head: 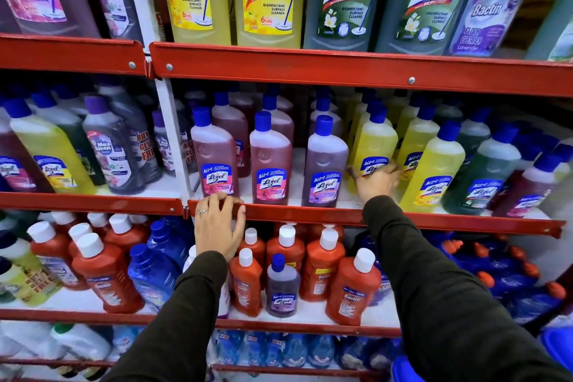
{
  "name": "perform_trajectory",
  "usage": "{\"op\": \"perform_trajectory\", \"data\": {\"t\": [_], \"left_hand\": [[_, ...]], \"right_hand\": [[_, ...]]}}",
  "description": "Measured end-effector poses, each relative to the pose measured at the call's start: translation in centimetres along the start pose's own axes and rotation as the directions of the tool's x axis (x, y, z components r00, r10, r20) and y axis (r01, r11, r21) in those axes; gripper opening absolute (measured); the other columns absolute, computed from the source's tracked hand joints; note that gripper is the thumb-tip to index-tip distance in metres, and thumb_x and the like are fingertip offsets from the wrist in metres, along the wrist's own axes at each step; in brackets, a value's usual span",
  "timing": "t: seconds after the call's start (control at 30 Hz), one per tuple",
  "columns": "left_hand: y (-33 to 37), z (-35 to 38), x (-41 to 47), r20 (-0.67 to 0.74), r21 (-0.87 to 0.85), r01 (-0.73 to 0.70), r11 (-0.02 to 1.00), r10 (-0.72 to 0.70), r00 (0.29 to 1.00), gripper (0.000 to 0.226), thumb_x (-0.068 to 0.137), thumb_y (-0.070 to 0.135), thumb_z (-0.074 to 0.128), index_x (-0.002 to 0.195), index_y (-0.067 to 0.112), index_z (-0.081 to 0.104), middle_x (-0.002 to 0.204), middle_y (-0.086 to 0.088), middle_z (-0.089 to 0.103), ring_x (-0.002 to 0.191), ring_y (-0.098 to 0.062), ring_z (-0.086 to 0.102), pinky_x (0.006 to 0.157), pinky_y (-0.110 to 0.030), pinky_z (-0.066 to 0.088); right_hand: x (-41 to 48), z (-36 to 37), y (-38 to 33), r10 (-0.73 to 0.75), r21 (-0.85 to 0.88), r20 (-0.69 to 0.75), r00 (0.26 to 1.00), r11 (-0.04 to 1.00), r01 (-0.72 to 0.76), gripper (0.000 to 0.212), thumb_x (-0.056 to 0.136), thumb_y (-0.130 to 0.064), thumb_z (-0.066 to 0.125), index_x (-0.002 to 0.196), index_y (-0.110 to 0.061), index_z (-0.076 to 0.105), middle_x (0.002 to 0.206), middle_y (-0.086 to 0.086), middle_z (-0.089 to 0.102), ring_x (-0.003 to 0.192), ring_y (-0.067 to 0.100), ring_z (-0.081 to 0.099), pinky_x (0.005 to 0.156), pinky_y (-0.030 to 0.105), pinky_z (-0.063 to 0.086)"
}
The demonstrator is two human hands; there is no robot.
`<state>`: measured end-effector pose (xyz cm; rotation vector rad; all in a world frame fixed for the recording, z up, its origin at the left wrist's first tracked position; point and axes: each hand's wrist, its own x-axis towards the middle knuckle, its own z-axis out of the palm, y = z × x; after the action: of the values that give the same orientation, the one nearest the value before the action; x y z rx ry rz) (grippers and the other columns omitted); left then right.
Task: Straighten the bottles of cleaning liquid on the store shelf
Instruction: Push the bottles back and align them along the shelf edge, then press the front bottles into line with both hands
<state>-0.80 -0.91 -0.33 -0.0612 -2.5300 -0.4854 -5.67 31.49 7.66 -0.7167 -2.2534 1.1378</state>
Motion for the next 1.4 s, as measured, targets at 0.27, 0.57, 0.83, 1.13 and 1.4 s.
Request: {"op": "perform_trajectory", "data": {"t": [0.27,0.57,0.83,1.13,1.4], "left_hand": [[0.4,-0.2,-0.1,-0.012,-0.003,0.021,1.000,-0.021,1.000,0.042,0.097,0.040,0.042,0.111,0.008,0.065,0.114,-0.021,0.064,0.113,-0.042,0.057,0.096,-0.053,0.049],[0.3,0.3,0.0,-0.036,-0.013,0.017,1.000,-0.017,0.999,0.033,0.100,0.035,0.048,0.110,0.009,0.064,0.112,-0.020,0.061,0.113,-0.041,0.055,0.094,-0.052,0.049],[0.9,0.3,-0.3,-0.062,-0.021,0.025,0.999,-0.027,0.998,0.034,0.100,0.035,0.051,0.114,0.005,0.062,0.118,-0.023,0.061,0.117,-0.042,0.054,0.097,-0.053,0.050],[10.8,1.3,-3.6,-0.191,-0.524,-0.204,0.827,0.120,0.974,0.042,0.100,0.029,0.044,0.140,0.019,0.047,0.142,-0.005,0.044,0.135,-0.015,0.039,0.117,-0.040,0.032],[24.8,1.3,-2.7,0.123,-0.867,-0.005,0.499,0.224,0.967,0.063,0.102,0.047,0.037,0.158,0.035,0.012,0.165,0.017,0.011,0.150,0.008,0.007,0.118,-0.011,0.011]], "right_hand": [[0.0,0.0,1.0,-0.026,0.038,0.029,0.999,0.999,0.025,0.108,0.076,-0.038,0.086,0.150,0.009,0.025,0.150,0.029,0.041,0.139,0.043,0.044,0.114,0.048,0.042],[-3.6,-1.7,2.5,-0.089,0.059,-0.032,0.996,0.994,0.091,0.090,0.075,-0.041,0.085,0.140,0.002,0.038,0.133,0.023,0.051,0.124,0.039,0.054,0.100,0.042,0.050],[-4.5,-2.4,3.1,-0.130,0.057,-0.028,0.991,0.990,0.131,0.099,0.073,-0.049,0.084,0.144,0.002,0.036,0.136,0.021,0.051,0.130,0.039,0.052,0.107,0.048,0.049],[-5.5,-4.5,4.3,-0.119,0.482,0.005,0.993,0.870,0.102,0.068,0.103,-0.050,0.047,0.158,-0.014,0.029,0.165,0.009,0.026,0.152,0.022,0.029,0.123,0.035,0.025],[-4.4,-6.2,5.3,-0.115,0.624,0.169,0.979,0.781,-0.016,0.080,0.095,-0.073,0.034,0.156,-0.021,0.040,0.162,0.000,0.042,0.150,0.010,0.037,0.128,0.042,0.025]]}}
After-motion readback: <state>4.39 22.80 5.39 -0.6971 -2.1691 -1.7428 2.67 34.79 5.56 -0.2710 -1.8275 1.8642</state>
